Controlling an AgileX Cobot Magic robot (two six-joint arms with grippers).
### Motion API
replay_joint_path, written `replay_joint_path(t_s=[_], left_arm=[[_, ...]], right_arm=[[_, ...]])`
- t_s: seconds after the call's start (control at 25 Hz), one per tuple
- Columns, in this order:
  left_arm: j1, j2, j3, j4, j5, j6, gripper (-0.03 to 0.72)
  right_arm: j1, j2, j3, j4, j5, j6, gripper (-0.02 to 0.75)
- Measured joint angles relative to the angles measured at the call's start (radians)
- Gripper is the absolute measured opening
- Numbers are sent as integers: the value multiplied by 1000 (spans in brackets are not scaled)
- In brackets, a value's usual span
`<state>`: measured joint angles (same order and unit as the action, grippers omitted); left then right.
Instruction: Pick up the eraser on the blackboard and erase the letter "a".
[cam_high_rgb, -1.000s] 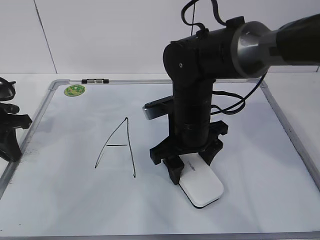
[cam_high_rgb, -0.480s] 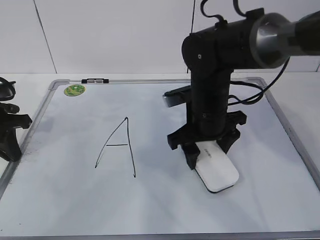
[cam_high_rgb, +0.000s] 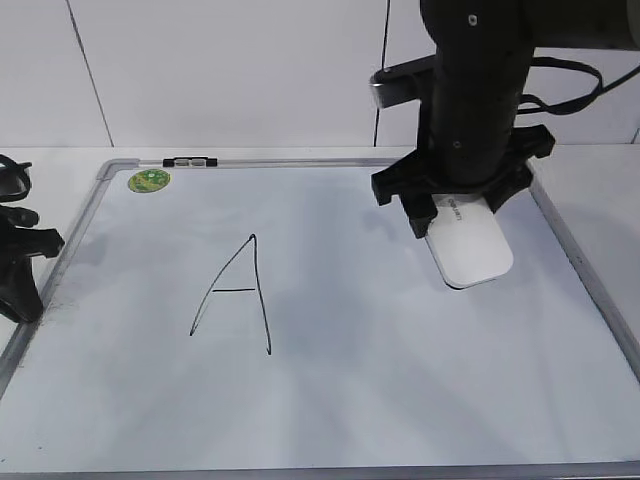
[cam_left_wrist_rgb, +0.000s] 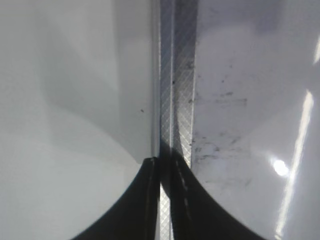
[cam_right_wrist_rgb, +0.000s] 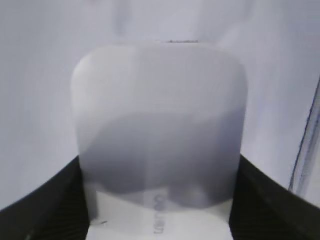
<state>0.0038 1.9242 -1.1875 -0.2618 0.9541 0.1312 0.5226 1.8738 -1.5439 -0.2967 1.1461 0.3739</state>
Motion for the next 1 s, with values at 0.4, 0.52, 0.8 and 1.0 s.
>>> replay_joint_path(t_s=[0.4, 0.52, 0.8, 1.0], left_arm=[[0, 0, 0, 0, 0, 0, 33], [0, 0, 0, 0, 0, 0, 33], [0, 0, 0, -2, 0, 0, 33], [0, 0, 0, -2, -2, 0, 33]], right_arm=[[-201, -5, 0, 2, 54, -4, 528], [-255, -5, 0, 36, 65, -53, 528], [-373, -5, 0, 156, 72, -166, 528], [-418, 23, 0, 214, 72, -218, 528]])
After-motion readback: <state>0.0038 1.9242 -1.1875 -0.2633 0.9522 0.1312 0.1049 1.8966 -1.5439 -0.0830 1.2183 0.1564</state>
